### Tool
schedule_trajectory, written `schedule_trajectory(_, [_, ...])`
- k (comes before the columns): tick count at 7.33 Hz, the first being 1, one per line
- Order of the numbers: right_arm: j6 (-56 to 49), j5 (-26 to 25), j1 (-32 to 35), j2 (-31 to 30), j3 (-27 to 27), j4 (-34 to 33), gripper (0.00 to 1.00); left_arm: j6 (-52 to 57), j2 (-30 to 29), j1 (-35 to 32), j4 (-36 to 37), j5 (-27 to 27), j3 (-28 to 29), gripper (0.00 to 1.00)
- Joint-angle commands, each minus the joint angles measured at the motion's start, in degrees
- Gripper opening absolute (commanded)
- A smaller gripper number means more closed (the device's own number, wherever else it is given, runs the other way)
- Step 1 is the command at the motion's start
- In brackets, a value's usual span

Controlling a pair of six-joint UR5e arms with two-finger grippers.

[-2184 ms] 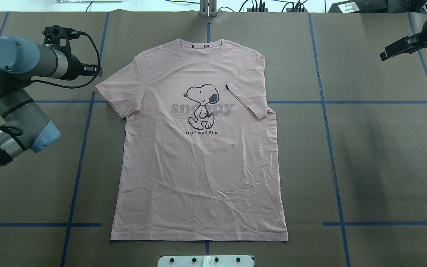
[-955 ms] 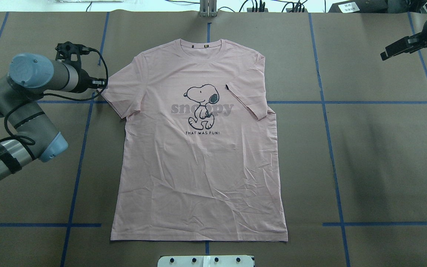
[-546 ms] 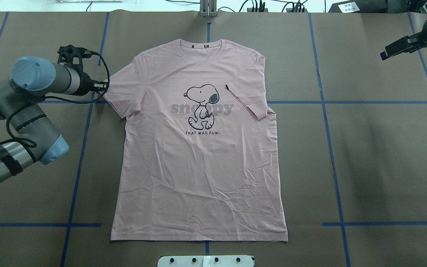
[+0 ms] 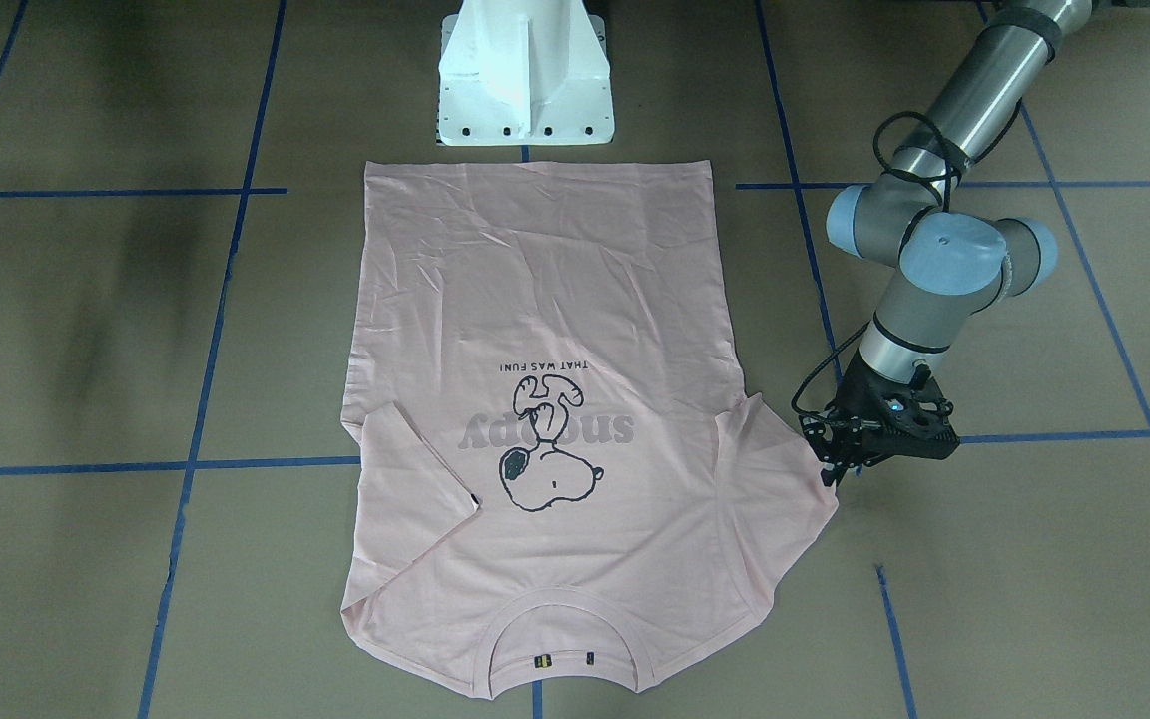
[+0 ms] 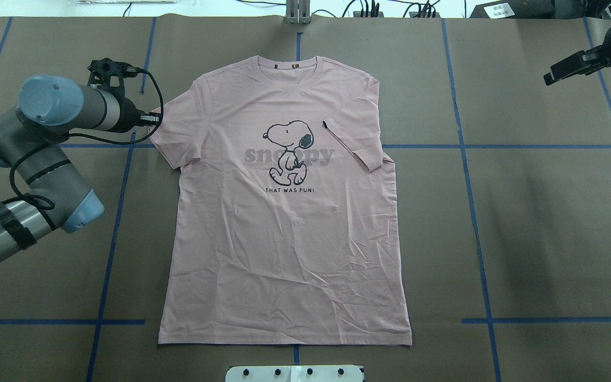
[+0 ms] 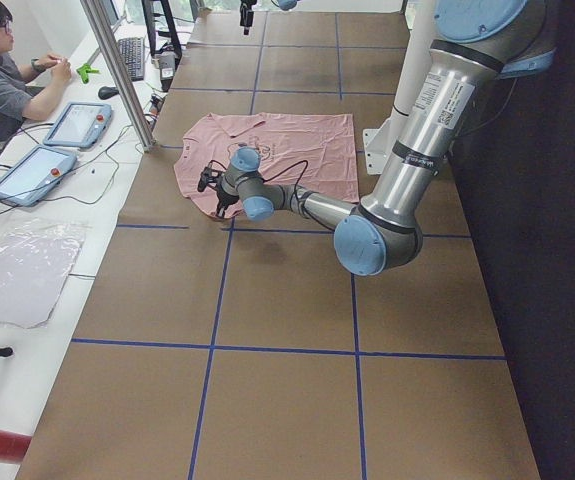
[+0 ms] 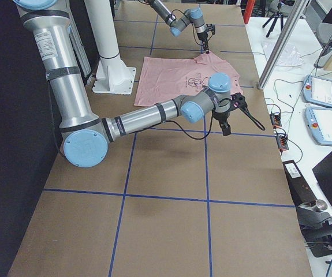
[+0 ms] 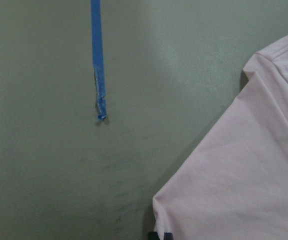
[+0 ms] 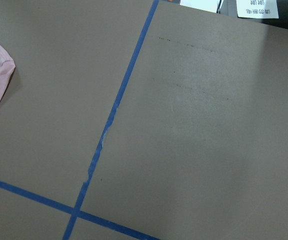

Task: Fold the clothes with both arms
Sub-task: 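Fold the sleeve inward over the shirt body with the left gripper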

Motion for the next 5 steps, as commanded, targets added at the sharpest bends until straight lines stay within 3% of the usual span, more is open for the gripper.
schedule_trajectory(1, [0.1, 0.0, 0.0, 0.0, -0.1, 0.0, 1.0, -0.6, -4.6, 0.2, 12.3, 0.0, -4.2, 0.0])
schedule_trajectory(5, [0.2, 0.0, -0.1, 0.4, -0.2, 0.0, 1.0, -4.6, -15.7, 3.8, 29.3, 2.3, -3.6, 0.0])
